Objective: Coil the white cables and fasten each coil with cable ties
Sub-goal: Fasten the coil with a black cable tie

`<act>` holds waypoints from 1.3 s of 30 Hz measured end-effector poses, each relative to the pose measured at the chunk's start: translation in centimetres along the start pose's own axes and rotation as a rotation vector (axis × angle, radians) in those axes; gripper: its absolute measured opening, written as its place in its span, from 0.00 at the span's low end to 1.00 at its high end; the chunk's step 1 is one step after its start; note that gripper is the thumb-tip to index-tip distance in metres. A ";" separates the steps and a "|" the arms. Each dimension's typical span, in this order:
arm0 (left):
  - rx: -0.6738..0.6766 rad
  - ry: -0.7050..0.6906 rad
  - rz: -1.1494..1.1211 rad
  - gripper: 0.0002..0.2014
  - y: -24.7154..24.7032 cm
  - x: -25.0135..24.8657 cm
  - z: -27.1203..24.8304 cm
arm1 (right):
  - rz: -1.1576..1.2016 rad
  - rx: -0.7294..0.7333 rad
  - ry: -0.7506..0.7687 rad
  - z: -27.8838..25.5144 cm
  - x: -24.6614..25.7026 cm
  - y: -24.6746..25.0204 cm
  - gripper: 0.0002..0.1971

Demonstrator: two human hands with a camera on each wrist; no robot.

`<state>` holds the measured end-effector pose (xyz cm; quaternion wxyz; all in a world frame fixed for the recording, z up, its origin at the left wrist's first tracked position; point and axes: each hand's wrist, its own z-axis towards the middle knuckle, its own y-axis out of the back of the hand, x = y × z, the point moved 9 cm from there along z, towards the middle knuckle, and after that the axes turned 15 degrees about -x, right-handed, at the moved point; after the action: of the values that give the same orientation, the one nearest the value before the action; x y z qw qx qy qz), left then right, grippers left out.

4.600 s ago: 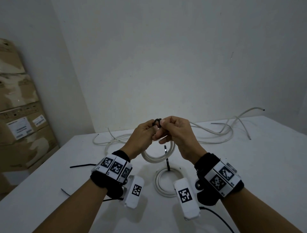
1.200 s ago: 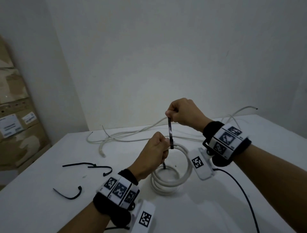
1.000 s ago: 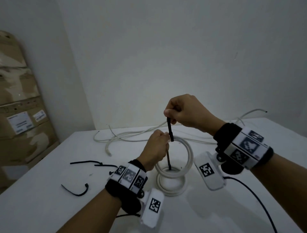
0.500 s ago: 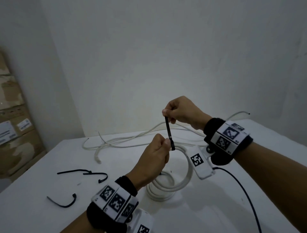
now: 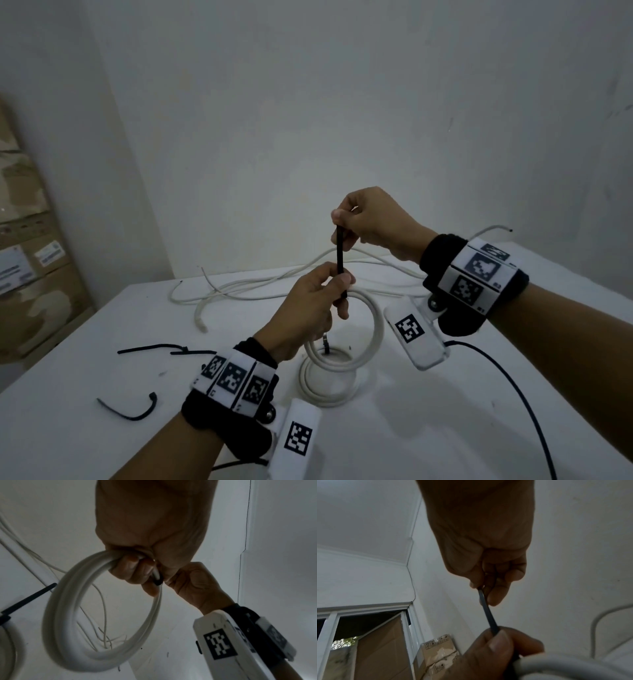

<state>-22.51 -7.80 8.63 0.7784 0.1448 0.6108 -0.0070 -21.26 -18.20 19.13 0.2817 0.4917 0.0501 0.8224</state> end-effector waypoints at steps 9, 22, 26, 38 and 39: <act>-0.070 0.019 0.013 0.17 0.5 0.0 0.3 | 0.007 -0.034 -0.096 1.4 -3.6 -1.4 0.16; -0.194 0.170 -0.084 0.12 2.7 2.3 2.2 | 0.253 -0.039 -0.262 -0.2 -6.6 -2.1 0.14; -0.276 0.288 -0.195 0.10 4.8 4.3 3.1 | 0.094 0.163 -0.199 -4.8 -7.2 -3.8 0.15; -0.373 0.284 0.091 0.05 6.9 10.6 3.2 | -0.017 0.182 -0.276 -7.3 -13.3 -5.6 0.06; -0.374 0.282 0.133 0.05 7.0 11.0 3.1 | -0.039 0.200 -0.286 -7.4 -13.8 -6.0 0.05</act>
<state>-15.43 0.03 0.30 0.6974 0.0377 0.6933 0.1776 -20.04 -18.78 2.42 0.2517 0.6280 0.1006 0.7294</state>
